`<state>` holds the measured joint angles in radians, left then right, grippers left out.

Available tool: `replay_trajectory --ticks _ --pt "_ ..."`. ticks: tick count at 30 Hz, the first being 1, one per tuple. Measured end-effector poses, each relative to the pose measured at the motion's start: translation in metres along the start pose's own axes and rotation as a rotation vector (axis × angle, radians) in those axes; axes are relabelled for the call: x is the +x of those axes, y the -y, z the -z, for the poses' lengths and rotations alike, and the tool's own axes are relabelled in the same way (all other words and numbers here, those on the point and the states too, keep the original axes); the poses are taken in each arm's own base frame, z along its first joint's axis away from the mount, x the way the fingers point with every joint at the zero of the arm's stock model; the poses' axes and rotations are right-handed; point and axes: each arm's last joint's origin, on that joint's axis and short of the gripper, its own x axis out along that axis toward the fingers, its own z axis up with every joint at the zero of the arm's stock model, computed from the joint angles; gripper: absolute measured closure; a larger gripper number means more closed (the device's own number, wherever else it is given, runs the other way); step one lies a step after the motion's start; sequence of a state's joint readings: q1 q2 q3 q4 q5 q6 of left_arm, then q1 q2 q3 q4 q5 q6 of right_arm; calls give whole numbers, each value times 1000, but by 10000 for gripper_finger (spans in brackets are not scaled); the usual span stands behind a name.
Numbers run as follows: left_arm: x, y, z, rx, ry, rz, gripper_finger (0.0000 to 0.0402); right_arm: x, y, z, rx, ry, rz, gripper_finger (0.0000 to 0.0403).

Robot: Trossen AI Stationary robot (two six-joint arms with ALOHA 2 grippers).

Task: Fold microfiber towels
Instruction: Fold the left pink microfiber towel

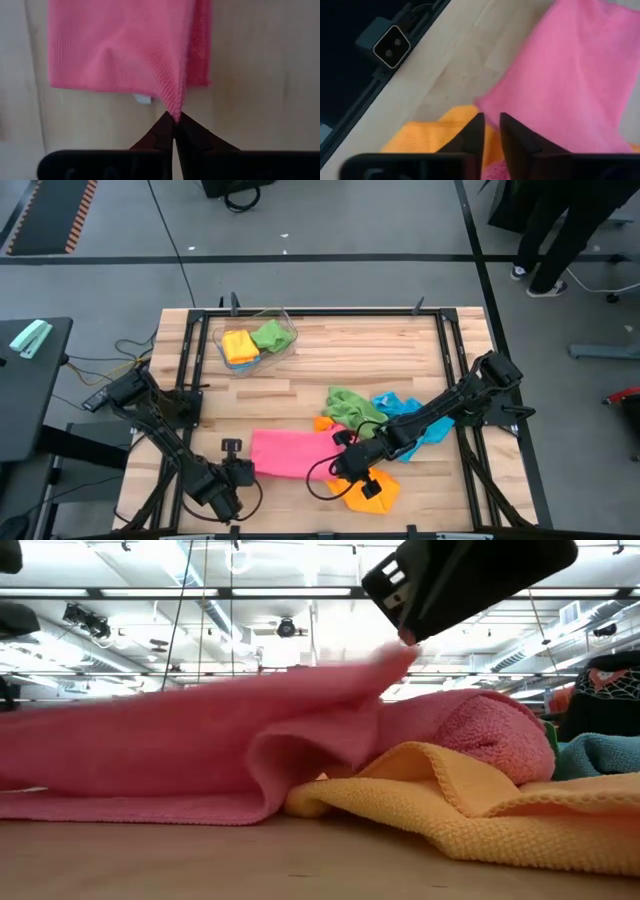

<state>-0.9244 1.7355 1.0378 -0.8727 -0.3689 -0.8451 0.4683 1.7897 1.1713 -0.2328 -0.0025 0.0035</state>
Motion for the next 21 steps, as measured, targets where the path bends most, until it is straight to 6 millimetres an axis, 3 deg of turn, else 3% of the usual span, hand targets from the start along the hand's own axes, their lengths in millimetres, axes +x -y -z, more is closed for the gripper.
replay_trajectory --ticks 6,10,21 --pt "0 3 -3 -22 27 30 349 0 0 1 49 -12 1 256" --pt "-1 7 -6 -30 63 70 324 0 0 1 61 -15 1 227" --pt "2 11 -6 25 96 41 237 0 0 2 61 -16 2 224"
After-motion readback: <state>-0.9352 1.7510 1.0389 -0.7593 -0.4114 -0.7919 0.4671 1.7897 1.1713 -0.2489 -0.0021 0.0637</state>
